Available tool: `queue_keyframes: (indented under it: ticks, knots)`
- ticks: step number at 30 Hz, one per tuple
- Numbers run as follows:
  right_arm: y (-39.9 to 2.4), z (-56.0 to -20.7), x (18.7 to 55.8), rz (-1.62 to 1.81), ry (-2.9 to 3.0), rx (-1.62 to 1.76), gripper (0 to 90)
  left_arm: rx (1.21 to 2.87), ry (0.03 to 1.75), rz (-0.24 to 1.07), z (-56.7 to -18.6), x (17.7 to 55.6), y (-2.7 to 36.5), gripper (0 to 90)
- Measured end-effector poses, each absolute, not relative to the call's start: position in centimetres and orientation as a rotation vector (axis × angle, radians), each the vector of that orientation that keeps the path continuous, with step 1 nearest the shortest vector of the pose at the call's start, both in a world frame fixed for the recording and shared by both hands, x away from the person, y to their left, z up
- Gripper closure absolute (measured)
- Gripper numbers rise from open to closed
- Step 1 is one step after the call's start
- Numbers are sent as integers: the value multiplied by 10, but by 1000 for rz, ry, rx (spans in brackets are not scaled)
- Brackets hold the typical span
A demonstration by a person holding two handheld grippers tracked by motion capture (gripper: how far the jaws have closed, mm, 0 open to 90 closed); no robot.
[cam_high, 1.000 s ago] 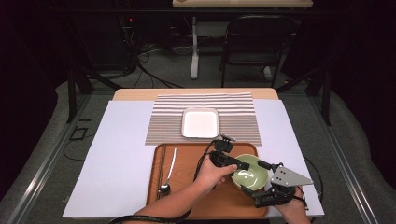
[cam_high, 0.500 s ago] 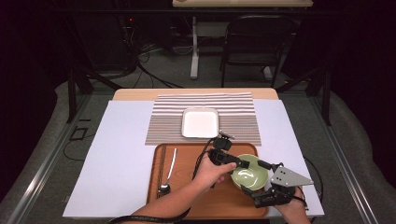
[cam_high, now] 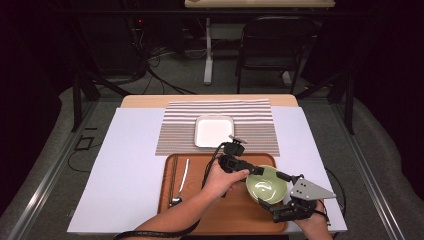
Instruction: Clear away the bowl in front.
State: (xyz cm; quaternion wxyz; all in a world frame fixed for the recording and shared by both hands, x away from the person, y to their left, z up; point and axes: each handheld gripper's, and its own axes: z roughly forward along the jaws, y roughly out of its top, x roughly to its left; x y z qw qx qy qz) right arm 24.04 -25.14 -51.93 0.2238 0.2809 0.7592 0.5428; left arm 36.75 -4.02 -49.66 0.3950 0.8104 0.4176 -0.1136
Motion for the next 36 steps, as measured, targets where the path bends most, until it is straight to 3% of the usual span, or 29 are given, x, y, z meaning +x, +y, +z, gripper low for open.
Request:
queue_keyframes:
  ticks: [17, 36]
  knots:
    - [-252, -520, 240, 1495, 2098, 781, 1, 2045, 1090, -181, -473, 377, -7, 213]
    - [-251, -520, 241, 1493, 2100, 782, 1, 1982, 1237, -79, -465, 403, 50, 215]
